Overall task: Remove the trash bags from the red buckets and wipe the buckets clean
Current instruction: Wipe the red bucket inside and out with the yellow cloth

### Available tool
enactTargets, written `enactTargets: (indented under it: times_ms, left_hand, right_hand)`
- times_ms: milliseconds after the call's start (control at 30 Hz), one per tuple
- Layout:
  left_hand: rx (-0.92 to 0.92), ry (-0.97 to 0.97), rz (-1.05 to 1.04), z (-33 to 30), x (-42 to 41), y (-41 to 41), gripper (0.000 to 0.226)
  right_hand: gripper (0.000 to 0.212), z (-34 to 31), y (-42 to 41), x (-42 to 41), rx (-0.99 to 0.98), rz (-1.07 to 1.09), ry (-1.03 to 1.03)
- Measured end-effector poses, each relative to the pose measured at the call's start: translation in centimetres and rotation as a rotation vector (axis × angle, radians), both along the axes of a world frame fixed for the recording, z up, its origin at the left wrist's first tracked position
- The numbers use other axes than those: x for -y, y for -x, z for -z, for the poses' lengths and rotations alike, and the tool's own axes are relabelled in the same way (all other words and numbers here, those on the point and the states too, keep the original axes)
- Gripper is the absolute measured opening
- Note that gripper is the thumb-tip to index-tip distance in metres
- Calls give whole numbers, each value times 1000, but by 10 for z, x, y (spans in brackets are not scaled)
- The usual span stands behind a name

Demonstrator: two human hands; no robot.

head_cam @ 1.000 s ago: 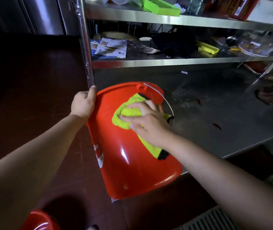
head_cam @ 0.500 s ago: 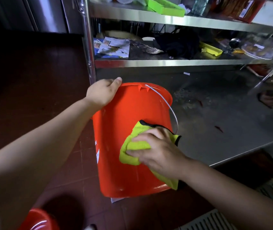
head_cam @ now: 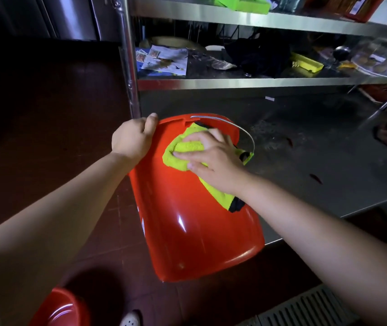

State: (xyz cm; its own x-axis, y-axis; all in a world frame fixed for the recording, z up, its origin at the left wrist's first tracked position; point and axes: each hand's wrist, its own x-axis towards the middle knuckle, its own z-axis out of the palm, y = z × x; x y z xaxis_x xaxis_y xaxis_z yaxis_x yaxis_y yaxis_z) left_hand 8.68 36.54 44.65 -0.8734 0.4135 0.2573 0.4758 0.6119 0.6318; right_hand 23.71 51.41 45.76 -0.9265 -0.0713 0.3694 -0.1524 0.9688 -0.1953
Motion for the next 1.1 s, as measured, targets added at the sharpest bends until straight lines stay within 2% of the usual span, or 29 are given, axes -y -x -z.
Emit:
enactTargets:
  times_ms: [367, 567, 733, 867, 1100]
  left_hand:
    - [155, -102, -77, 9, 26, 5, 53]
    - [203, -123, -137, 11, 29, 9, 45]
    - [197, -139, -136, 15, 30, 13, 44]
    - [222, -172, -120, 20, 39, 14, 48]
    - [-75, 63, 127, -15, 4, -12, 53]
  right_hand:
    - [33, 40, -152, 27, 149, -216, -2]
    - [28, 29, -88, 20, 50, -221, 33]
    - [29, 6, 12, -4, -30, 20, 139]
    - [29, -1, 40, -4, -31, 99, 234]
    - [32, 0, 13, -10, -36, 188, 245]
